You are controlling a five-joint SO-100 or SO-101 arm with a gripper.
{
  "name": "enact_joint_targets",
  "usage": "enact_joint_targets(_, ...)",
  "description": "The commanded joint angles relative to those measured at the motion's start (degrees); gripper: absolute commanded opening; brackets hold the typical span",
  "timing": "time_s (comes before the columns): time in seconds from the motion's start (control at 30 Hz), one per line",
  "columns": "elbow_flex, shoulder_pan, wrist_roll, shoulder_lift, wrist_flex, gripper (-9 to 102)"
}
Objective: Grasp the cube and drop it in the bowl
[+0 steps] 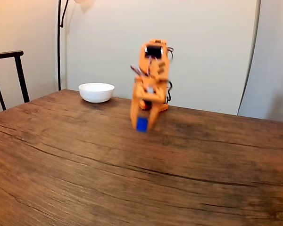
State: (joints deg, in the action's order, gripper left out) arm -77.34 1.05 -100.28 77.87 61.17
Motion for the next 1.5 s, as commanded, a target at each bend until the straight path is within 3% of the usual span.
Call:
enact_joint_targets(0.0,2.6,-1.9,0.2,8.3,5.4,0)
enact_joint_targets(0.4,2.9,-10.8,-0.7,22.9,24.8,0)
enact_joint_targets(0.53,2.3,-17.5,-6.2,28.7,28.8,0)
enact_joint_targets(0.97,2.3,-49.0,-21.7,39.4,35.0,0)
enact_joint_targets(1.27,2.0,-67.6,-28.8,38.7,34.8,0)
enact_joint_targets(1.47,-5.9,-77.8,-30.1,39.6,32.9,0)
